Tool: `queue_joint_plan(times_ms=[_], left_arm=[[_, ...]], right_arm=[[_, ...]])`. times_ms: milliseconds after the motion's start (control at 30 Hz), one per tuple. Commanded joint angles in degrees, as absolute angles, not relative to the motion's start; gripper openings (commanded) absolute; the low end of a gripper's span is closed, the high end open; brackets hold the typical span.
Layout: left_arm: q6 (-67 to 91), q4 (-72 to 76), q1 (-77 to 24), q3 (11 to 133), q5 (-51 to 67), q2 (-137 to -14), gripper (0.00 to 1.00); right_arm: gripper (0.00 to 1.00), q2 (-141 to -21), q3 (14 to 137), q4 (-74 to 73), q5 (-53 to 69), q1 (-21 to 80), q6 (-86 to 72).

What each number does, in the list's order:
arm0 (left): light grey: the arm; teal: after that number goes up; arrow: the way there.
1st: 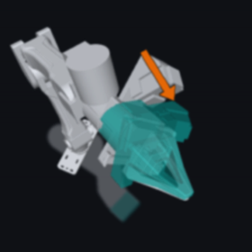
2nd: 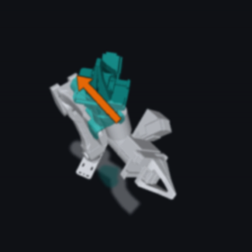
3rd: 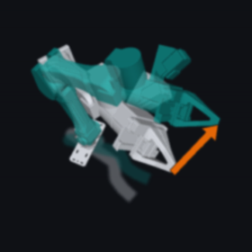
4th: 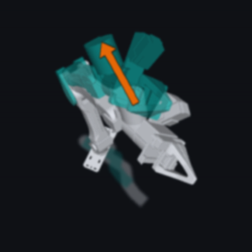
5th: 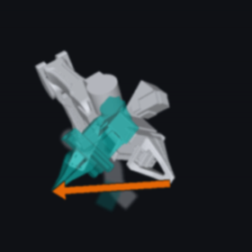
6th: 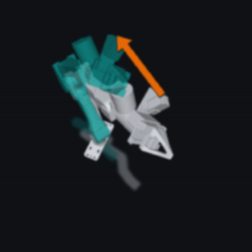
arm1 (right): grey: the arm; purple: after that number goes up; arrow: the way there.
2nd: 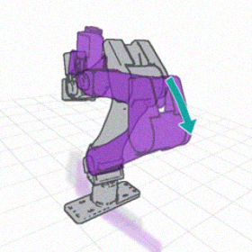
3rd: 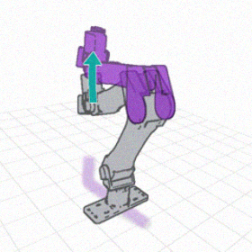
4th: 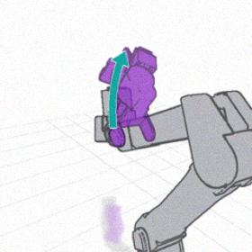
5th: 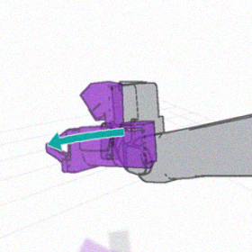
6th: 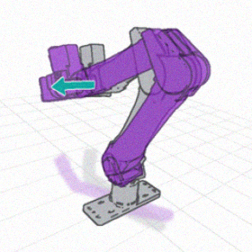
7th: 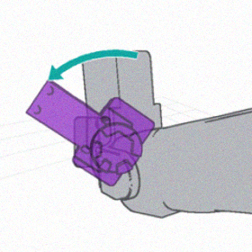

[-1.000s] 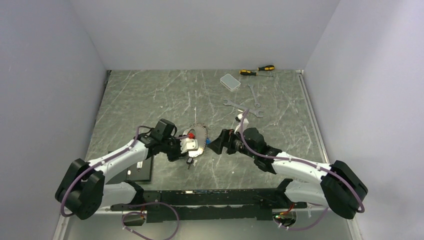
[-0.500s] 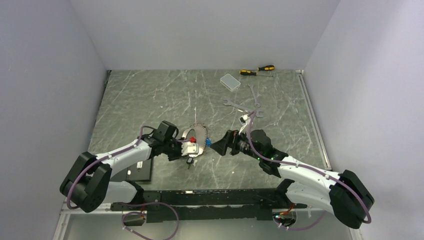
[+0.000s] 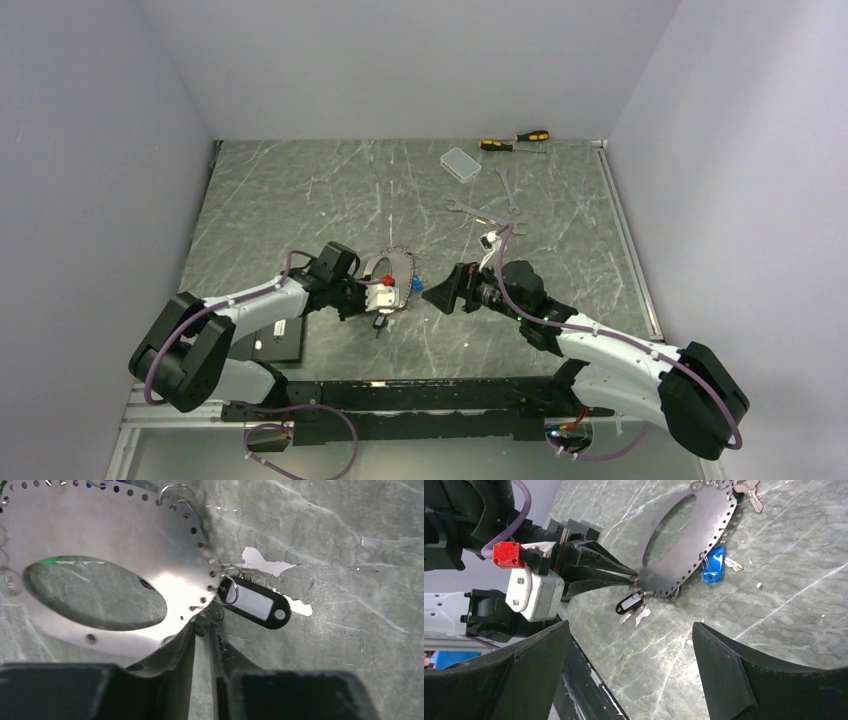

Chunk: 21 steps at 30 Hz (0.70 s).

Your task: Put the keys on the keyring

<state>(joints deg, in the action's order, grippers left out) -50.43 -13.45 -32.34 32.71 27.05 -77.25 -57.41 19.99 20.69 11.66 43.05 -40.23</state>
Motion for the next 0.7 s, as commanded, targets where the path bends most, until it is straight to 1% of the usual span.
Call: queue_joint_plan(times_ms=[0, 167, 433, 667], left_arm=[[-52.5, -12.2, -32.6, 32.9, 27.8, -77.6, 0.17], [-52.5, -12.6, -32.8, 33.4, 27.3, -78.1, 0.00], [-50.4, -15.2, -33.8, 34.8, 27.2, -75.5, 0.00], [-46.5, -18.2, -34.3, 36.1, 30.3, -68.8, 0.00]], right_arm=[[0.96, -56.7, 19.9, 23.1, 13.0, 42.5, -39.5], [0.96, -57.3, 19.9, 23.6, 13.8, 42.3, -39.6], [0.96, -56.1, 19.9, 23.2, 14.8, 42.0, -37.5], [0.96, -54.3, 19.1, 26.0, 19.0, 42.0, -29.4]])
